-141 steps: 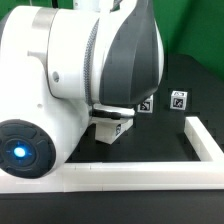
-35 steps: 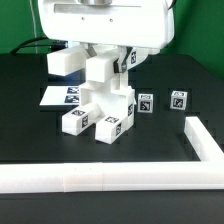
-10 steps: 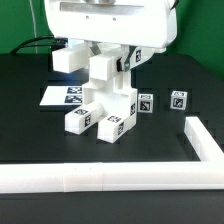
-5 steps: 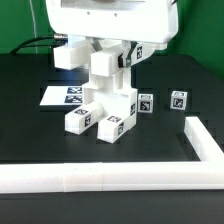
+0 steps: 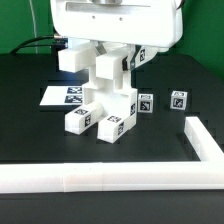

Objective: Assemble chair

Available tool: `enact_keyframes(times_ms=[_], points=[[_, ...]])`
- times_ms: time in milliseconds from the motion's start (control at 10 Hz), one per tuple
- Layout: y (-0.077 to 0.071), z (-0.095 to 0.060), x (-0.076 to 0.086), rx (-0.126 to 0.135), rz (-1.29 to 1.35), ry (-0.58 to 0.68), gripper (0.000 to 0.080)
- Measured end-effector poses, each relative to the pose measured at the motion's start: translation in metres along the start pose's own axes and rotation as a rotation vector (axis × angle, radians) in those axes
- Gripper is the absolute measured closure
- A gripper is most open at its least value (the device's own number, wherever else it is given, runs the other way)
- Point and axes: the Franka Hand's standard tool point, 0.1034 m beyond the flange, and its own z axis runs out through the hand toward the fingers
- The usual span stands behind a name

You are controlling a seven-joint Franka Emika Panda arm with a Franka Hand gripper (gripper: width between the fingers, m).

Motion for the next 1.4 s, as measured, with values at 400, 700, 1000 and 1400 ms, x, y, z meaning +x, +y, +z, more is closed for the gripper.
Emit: enact_keyframes(times_ms=[400, 700, 1000, 1400], points=[[-0.0004, 0.0007, -0.0027, -0.001, -0.002, -0.002, 0.0511], [-0.0017, 0.0014, -0.0066, -0.002, -0.008, -0.005, 0.0511], [0.0043, 0.0006, -0.0024, -0.002, -0.029, -0.004, 0.0511], [0.0029, 0.0008, -0.0031, -0.002, -0.031, -0.004, 0.0511]])
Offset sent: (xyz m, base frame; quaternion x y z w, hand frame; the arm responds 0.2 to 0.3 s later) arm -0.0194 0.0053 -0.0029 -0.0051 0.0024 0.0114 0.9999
